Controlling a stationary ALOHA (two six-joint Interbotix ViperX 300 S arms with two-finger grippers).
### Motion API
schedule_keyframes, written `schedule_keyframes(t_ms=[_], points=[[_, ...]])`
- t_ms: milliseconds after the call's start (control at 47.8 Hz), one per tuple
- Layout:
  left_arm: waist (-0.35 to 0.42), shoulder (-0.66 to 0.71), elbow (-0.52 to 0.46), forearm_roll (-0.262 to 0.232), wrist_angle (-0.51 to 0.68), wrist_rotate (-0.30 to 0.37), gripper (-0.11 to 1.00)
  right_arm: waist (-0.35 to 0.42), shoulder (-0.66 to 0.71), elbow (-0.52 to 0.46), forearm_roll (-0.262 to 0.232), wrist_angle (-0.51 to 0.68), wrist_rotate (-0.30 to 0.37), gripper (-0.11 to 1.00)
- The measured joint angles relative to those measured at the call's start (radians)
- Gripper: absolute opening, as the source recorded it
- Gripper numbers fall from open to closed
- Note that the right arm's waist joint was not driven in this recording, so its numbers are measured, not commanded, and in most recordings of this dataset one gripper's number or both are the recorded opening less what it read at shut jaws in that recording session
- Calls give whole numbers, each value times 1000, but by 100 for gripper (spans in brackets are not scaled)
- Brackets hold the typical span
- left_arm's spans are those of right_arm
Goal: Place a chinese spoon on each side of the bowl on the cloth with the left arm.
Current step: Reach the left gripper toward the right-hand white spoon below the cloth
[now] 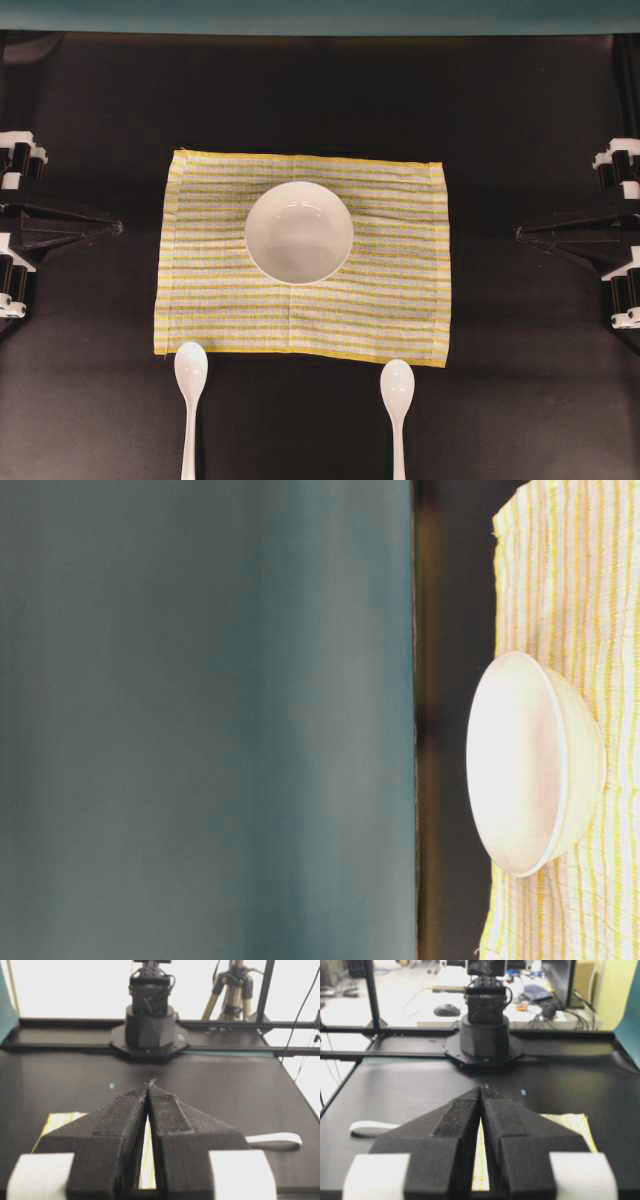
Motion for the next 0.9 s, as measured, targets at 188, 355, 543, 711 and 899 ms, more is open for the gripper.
schedule_keyframes(t_ms=[188, 355, 543, 711, 899], points=[[-29, 121, -78, 34, 0, -229, 1, 0, -8, 11, 0, 31, -2, 1], [-26, 249, -121, 35, -6, -388, 1, 0, -35, 11, 0, 97, -2, 1], [-28, 423, -192, 37, -67, -472, 1, 0, -55, 11, 0, 153, -2, 1], [-32, 612, -304, 35, -89, -534, 6, 0, -58, 12, 0, 176, -2, 1], [-75, 845, -463, 35, -78, -601, 44, 0, -61, 12, 0, 184, -2, 1]])
